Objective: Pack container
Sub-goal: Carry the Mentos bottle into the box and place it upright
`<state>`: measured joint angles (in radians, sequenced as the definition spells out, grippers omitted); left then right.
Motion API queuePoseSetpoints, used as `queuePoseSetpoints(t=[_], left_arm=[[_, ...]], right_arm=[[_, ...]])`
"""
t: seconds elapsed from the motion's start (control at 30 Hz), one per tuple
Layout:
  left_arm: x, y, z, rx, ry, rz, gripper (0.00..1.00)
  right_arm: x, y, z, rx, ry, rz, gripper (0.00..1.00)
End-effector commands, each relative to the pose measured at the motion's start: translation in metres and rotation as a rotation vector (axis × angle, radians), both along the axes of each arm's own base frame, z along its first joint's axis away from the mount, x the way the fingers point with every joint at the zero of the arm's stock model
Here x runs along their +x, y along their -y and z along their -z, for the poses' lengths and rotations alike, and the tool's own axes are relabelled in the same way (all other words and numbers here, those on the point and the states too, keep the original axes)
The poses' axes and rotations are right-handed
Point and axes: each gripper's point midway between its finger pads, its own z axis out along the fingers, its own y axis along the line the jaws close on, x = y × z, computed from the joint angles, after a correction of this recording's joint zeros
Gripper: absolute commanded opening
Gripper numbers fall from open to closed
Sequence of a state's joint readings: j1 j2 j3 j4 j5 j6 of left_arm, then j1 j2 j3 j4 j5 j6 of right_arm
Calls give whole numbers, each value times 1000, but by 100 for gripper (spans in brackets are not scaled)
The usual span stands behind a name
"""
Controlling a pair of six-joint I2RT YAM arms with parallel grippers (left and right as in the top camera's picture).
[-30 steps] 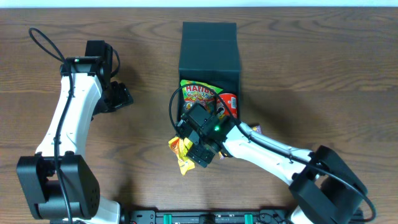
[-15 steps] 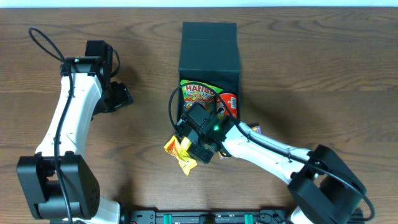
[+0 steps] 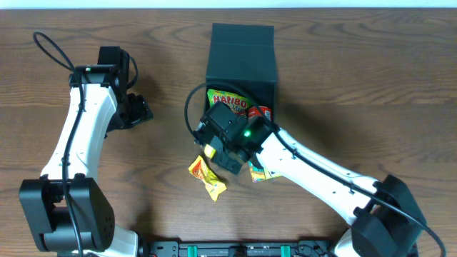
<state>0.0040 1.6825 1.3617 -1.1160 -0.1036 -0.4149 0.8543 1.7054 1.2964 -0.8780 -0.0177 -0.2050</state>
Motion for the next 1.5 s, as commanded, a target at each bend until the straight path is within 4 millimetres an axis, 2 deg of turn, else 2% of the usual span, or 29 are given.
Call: queuePoseSetpoints(t=[0.0, 0.2, 0.3, 0.43, 0.57, 0.83, 1.13, 1.2, 1.47], left_arm=[[-2, -1, 2, 0, -10, -7, 95], [-2, -1, 2, 0, -10, -7, 95], [-2, -1, 2, 0, -10, -7, 95], [-2, -1, 2, 0, -10, -7, 95], [-2, -1, 2, 0, -10, -7, 95], [-2, -1, 2, 0, -10, -7, 95], [-2, -1, 2, 0, -10, -7, 95], [-2, -1, 2, 0, -10, -7, 95], [-2, -1, 2, 0, -10, -7, 95]], right_arm=[[29, 5, -43, -6, 150, -13, 44], [83, 35, -83, 9, 244, 66, 42], [105, 55, -91, 1, 271, 98, 44], [132, 82, -86, -19, 265, 112, 45], [149, 87, -69, -12, 218, 94, 44], [166, 76, -37, -58, 178, -36, 43], [172, 77, -22, -100, 189, -229, 42], [174, 79, -20, -113, 194, -275, 45], [176, 85, -7, -129, 172, -294, 45]])
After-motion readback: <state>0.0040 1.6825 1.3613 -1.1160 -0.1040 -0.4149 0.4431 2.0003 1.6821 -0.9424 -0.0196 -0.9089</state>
